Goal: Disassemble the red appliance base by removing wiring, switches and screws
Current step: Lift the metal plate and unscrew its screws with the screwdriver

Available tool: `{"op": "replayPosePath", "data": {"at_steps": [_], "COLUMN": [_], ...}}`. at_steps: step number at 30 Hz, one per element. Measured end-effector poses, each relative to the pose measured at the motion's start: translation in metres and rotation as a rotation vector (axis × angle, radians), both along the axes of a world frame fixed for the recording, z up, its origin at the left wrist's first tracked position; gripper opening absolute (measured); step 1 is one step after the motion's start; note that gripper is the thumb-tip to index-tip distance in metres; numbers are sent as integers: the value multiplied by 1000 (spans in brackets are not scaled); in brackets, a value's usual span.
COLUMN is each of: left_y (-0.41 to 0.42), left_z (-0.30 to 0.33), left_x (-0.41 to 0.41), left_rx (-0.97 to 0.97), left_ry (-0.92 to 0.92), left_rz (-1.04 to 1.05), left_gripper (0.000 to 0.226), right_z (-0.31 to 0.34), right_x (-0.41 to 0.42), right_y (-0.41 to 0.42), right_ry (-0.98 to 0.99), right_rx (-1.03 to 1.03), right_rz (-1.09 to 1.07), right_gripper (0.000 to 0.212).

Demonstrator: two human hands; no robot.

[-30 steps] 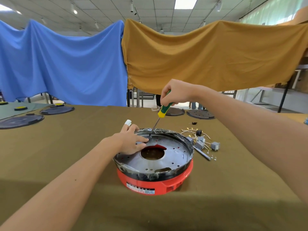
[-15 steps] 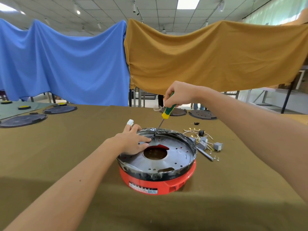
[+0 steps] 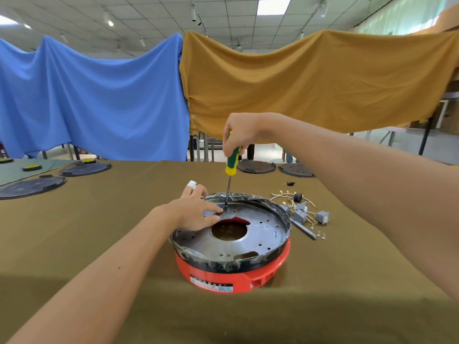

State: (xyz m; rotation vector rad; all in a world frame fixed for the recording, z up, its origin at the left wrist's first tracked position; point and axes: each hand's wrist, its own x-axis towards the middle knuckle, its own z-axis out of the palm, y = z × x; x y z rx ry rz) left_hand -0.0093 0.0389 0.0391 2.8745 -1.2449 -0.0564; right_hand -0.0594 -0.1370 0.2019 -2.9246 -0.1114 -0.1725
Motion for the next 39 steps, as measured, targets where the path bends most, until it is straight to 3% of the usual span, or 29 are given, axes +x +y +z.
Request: {"op": "replayPosePath", "data": {"at_steps": [3, 6, 9, 13, 16, 21, 23, 26, 28, 33, 37, 39], "left_y": [2, 1, -2, -2, -2, -3, -3, -3, -2, -2, -2, -2], "left_z": [-5, -4, 1, 2, 1, 1, 1, 0, 0, -2, -3, -3], "left_x": [-1, -2, -2, -4, -6, -7, -6, -6, -6, -5, -4, -3], "left_rx": [-17, -5, 18, -3, -11, -7, -5, -3, -1, -10, -15, -6], "left_ry": [-30, -19, 9, 20, 2, -1, -5, -12, -17, -16, -12, -15], "left_rz": [-6, 1, 4, 2, 2, 8, 6, 2, 2, -2, 3, 6], "left_gripper": [43, 42, 42, 40, 40, 40, 41, 41, 41, 40, 40, 40], "right_z": [-9, -20, -13, -5, -9, -13, -14, -18, -19, -2, 3, -1], "right_x": [5, 11, 15, 17, 13, 14, 16, 16, 19, 11, 7, 4], "right_y": [4, 12, 11, -5, -19, -13, -2, 9, 13, 18, 15, 16], "right_ry": [-111, -266, -235, -70, -56, -5, 17, -168, -197, -42, 37, 32], "right_rx": [-41, -295, -416, -199, 100, 262, 104, -349, -334, -121, -72, -224], "right_rz": [-36, -210, -221, -77, 56, 41, -87, -250, -201, 23, -45, -174], "right_gripper": [36, 49, 46, 32, 16, 27, 33, 54, 43, 15, 15, 33]}}
